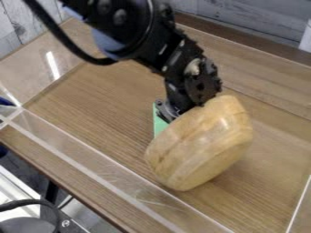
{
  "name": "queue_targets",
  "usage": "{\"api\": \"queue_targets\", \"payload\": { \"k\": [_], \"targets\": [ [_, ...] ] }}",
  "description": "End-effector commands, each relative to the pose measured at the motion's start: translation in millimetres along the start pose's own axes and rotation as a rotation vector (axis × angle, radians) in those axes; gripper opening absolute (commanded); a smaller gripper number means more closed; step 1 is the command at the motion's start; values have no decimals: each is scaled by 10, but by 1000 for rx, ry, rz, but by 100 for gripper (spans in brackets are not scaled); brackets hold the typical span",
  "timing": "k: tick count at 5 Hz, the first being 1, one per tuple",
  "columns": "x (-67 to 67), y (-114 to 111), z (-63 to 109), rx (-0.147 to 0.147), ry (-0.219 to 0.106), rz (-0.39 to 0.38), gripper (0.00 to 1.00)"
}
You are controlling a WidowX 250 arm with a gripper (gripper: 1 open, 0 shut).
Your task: Remove the green block from inside the brown bowl and put it on the table
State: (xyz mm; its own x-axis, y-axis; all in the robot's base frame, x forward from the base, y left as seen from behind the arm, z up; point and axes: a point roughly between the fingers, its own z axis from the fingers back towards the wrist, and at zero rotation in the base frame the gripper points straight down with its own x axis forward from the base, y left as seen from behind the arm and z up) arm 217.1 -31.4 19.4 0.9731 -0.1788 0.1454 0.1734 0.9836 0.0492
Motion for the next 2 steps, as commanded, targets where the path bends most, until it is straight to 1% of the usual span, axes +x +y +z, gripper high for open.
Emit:
{"api": "queue_targets", "payload": {
  "k": [1, 2],
  "targets": [
    [-36, 68, 5, 1, 44, -32, 0],
    [-58, 111, 14, -1, 84, -63, 0]
  ]
}}
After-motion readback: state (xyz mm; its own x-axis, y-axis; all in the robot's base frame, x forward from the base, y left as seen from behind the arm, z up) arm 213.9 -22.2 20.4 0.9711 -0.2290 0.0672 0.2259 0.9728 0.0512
